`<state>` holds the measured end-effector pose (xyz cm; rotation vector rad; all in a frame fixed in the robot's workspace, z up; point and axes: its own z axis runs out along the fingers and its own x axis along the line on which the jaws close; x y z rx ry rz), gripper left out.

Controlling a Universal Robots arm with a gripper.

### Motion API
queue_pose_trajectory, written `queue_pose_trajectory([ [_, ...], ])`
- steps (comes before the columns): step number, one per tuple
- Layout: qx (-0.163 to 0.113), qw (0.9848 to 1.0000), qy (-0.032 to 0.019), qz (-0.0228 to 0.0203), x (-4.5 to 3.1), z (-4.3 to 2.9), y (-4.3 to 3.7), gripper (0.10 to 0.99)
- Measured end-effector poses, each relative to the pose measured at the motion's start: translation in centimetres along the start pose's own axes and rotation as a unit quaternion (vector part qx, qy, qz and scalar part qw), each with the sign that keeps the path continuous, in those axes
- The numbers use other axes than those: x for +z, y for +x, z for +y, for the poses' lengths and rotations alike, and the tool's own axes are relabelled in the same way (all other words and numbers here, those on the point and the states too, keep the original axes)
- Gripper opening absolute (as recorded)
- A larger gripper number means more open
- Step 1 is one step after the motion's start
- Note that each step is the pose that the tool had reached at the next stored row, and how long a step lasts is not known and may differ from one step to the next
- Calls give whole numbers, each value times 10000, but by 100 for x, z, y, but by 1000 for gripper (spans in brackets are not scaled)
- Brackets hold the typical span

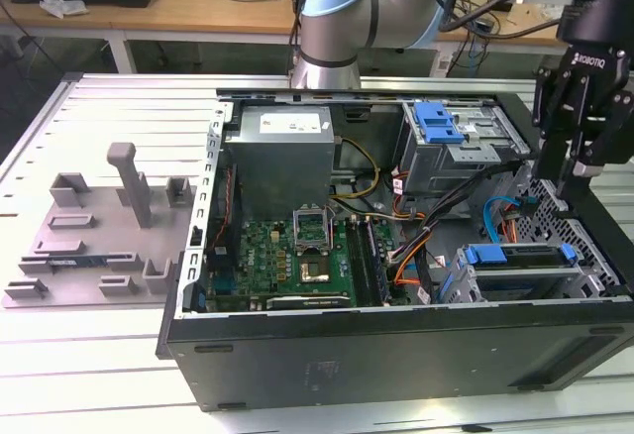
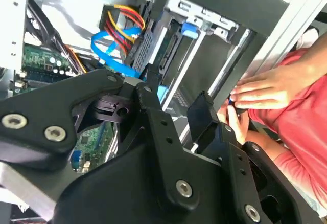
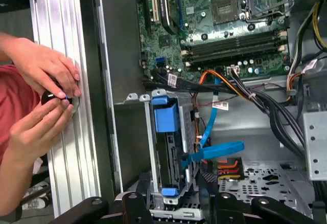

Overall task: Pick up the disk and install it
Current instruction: 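Insert the first disk wire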

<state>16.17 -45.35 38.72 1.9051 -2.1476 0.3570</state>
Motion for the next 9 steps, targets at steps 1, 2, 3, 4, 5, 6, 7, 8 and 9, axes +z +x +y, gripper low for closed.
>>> queue_pose_trajectory([
  [1,3,10000,-1,1,11,-30,-30,502],
  [2,3,10000,-1,2,15,-40,-65,502],
  [3,4,10000,-1,1,16,-40,-104,502],
  [4,4,10000,-1,2,15,-35,-171,502],
  [5,4,10000,-1,4,13,-32,-221,502],
  [6,4,10000,-1,3,16,-25,-291,502],
  [7,4,10000,-1,1,22,-20,-369,502],
  [8,4,10000,-1,4,34,-21,-389,502],
  [9,9,10000,-3,3,51,-22,-396,502],
])
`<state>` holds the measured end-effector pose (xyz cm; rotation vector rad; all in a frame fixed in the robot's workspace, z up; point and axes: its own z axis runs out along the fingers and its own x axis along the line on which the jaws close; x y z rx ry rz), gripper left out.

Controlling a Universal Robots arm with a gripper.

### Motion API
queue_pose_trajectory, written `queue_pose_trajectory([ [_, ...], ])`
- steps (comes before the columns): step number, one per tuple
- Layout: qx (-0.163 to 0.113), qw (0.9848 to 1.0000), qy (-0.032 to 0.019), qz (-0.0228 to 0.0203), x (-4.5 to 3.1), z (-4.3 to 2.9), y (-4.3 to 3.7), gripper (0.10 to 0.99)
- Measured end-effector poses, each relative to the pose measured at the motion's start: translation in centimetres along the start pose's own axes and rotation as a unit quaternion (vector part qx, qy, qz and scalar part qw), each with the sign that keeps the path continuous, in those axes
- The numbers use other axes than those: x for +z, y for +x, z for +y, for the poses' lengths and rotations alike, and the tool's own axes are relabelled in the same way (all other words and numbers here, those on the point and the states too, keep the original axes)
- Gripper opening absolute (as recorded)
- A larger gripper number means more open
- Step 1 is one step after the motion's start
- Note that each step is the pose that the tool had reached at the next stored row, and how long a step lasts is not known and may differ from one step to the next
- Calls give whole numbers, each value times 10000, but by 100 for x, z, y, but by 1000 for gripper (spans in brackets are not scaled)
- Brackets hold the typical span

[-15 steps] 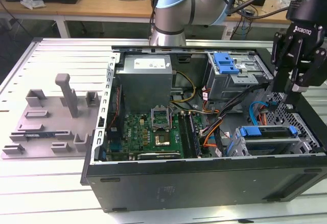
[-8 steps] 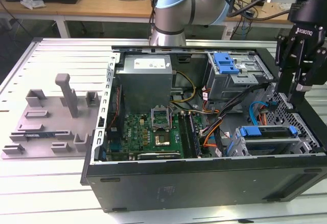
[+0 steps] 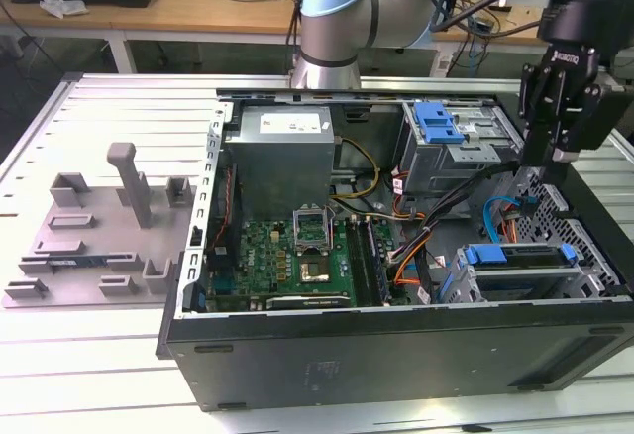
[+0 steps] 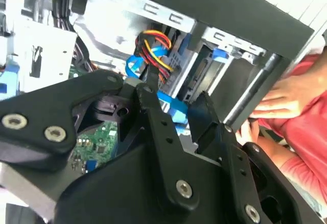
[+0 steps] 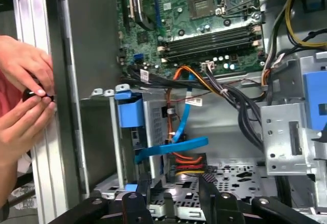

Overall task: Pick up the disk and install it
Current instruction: 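Insert the first disk wire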

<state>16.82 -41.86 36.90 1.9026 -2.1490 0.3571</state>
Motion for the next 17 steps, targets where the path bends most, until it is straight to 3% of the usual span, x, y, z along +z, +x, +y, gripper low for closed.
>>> queue_pose_trajectory([
  [5,37,10000,-13,5,123,0,-46,502],
  [8,42,10000,-8,60,135,0,-50,502],
  [10,45,10000,-14,71,139,0,-51,502],
  [12,50,9999,-20,85,145,1,-54,420],
  [13,51,9999,-21,89,148,1,-54,420],
  [14,53,9999,-24,90,155,1,-57,349],
  [17,52,9999,-31,91,171,-3,-37,349],
])
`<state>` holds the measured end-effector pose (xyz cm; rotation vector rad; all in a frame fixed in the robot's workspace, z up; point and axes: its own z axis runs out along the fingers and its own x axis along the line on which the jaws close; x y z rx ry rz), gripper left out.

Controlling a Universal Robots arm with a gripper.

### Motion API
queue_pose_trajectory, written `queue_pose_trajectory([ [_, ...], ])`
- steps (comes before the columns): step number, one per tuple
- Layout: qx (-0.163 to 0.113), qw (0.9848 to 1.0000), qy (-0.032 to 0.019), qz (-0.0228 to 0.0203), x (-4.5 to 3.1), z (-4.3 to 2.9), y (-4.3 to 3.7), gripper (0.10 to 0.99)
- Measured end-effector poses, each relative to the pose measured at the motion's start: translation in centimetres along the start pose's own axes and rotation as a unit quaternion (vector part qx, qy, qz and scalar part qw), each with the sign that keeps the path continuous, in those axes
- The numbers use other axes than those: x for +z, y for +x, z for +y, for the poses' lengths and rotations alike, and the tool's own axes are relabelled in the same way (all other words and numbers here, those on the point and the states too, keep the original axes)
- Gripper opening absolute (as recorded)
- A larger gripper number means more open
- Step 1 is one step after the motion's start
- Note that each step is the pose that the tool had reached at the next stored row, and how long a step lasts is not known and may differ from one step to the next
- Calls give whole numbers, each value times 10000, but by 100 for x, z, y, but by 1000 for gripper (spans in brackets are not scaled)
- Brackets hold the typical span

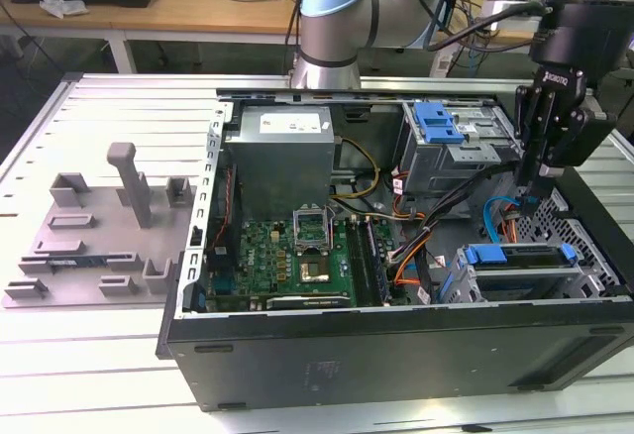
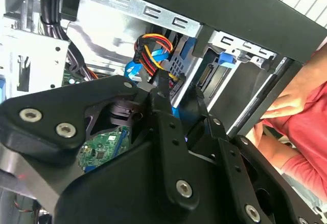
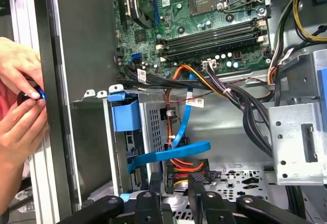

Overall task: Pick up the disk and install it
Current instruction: 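Insert the first disk wire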

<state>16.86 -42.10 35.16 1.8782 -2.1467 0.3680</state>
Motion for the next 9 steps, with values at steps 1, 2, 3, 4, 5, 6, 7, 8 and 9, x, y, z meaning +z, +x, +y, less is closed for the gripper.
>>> queue_pose_trajectory([
  [1,-1,10000,-3,0,9,-3,19,349],
  [2,0,10000,-4,1,17,-4,32,349],
  [3,-1,10000,-5,0,21,-4,34,349],
  [4,-1,10000,-5,0,26,-4,32,349],
  [5,-1,10000,-5,1,32,-3,30,349],
  [6,0,10000,-5,1,37,-1,29,349],
  [7,1,10000,-5,5,45,6,26,349],
  [8,0,10000,-4,8,52,14,22,349],
  [9,-2,10000,-2,14,58,17,14,349],
])
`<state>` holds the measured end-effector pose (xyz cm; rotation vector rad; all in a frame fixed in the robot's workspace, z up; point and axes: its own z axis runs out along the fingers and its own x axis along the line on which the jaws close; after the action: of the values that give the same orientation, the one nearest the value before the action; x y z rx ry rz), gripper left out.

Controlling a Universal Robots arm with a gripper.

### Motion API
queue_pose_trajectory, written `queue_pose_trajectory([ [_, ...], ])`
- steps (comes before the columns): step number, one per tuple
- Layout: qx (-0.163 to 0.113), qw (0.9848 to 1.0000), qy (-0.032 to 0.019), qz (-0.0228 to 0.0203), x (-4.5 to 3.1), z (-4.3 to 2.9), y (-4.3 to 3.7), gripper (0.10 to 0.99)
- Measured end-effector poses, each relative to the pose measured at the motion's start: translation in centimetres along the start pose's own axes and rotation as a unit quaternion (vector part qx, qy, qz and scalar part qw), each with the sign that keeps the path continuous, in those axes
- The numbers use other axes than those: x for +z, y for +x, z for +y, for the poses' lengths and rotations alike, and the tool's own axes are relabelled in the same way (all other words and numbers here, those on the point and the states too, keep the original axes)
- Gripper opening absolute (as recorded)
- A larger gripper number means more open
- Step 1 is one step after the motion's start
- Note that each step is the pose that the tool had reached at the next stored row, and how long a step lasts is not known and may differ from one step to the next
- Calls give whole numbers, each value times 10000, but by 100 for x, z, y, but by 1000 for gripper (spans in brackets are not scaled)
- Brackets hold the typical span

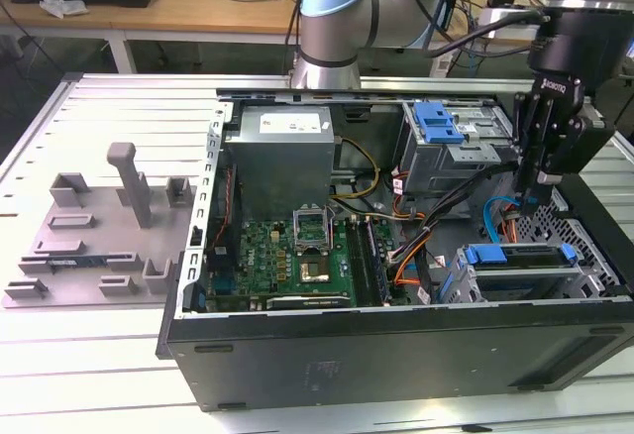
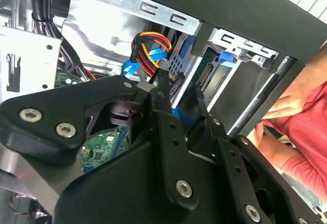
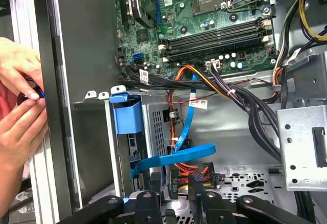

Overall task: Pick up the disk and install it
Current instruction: 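Insert the first disk wire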

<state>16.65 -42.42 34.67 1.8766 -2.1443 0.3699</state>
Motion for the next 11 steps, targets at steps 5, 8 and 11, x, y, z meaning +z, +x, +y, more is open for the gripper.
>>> queue_pose_trajectory([
  [5,-13,10000,14,64,39,6,-53,349],
  [8,-43,9998,41,175,55,14,-84,349],
  [11,-61,9998,51,195,54,32,-118,349],
])
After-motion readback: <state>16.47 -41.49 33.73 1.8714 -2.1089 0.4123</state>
